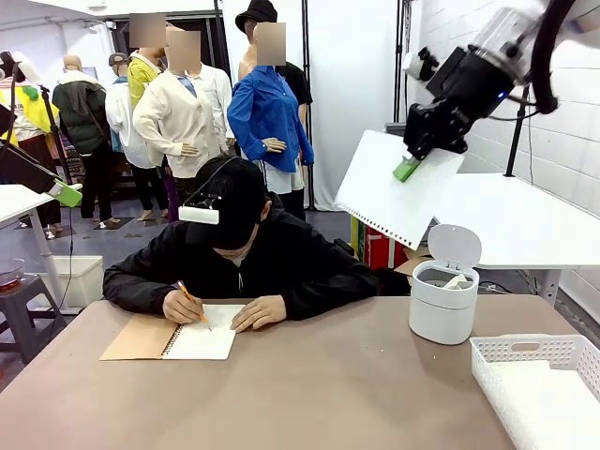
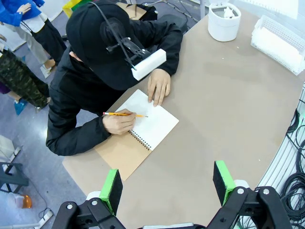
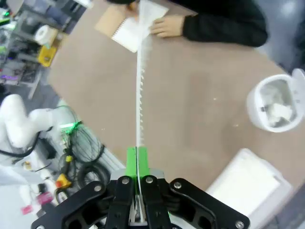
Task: Sort the paper based on its condition.
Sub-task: If a person hands you a paper, place it in the Organizing basket , and if it's crumpled, put it in the Trash can.
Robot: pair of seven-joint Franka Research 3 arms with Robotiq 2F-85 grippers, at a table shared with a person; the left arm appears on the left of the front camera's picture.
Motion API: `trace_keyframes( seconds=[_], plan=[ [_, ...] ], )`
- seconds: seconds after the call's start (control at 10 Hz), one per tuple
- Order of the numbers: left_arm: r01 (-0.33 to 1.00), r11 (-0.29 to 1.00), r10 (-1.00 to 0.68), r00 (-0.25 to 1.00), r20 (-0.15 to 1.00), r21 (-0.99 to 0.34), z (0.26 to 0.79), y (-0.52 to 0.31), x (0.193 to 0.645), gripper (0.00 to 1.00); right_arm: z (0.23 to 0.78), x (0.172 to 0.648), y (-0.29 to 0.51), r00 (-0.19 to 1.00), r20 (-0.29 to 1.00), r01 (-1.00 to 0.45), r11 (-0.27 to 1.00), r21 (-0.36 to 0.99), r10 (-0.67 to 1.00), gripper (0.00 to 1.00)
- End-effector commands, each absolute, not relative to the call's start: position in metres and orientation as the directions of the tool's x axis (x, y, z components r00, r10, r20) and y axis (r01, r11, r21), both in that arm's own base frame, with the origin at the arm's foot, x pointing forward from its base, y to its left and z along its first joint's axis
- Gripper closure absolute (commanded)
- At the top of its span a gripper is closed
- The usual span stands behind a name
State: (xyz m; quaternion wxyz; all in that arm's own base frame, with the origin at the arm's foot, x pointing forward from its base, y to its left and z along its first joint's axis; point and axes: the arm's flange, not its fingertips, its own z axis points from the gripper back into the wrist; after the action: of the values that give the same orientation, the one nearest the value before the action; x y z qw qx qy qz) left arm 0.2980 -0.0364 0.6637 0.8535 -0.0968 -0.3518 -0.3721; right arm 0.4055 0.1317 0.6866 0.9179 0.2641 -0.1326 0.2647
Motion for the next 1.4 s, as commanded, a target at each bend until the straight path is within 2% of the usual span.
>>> trace_keyframes(
  seconds=[0.0, 0.2, 0.5, 0.8, 1.1, 1.2, 1.3],
  plan=[
    [0.700, 0.707, -0.563, 0.475, 0.676, 0.097, 0.663, -0.035, 0.298, 0.00, 0.676, 0.385, 0.114, 0.804, 0.415, -0.555, 0.788, 0.266, 0.426, 1.00],
    [0.700, 0.707, -0.563, 0.475, 0.676, 0.097, 0.663, -0.035, 0.298, 0.00, 0.672, 0.363, 0.094, 0.832, 0.410, -0.476, 0.861, 0.180, 0.374, 1.00],
    [0.700, 0.707, -0.563, 0.475, 0.676, 0.097, 0.663, -0.035, 0.298, 0.00, 0.652, 0.341, 0.056, 0.897, 0.367, -0.314, 0.939, 0.140, 0.246, 1.00],
    [0.700, 0.707, -0.563, 0.475, 0.676, 0.097, 0.663, -0.035, 0.298, 0.00, 0.633, 0.322, 0.029, 0.931, 0.252, -0.296, 0.950, 0.102, 0.263, 1.00],
    [0.700, 0.707, -0.563, 0.475, 0.676, 0.097, 0.663, -0.035, 0.298, 0.00, 0.610, 0.314, 0.009, 0.962, 0.108, -0.263, 0.957, 0.124, 0.251, 1.00],
    [0.700, 0.707, -0.563, 0.475, 0.676, 0.097, 0.663, -0.035, 0.298, 0.00, 0.606, 0.312, 0.008, 0.966, 0.087, -0.253, 0.956, 0.145, 0.242, 1.00],
    [0.700, 0.707, -0.563, 0.475, 0.676, 0.097, 0.663, -0.035, 0.298, 0.00, 0.605, 0.311, 0.006, 0.973, 0.121, -0.210, 0.970, 0.123, 0.195, 1.00]
  ],
)
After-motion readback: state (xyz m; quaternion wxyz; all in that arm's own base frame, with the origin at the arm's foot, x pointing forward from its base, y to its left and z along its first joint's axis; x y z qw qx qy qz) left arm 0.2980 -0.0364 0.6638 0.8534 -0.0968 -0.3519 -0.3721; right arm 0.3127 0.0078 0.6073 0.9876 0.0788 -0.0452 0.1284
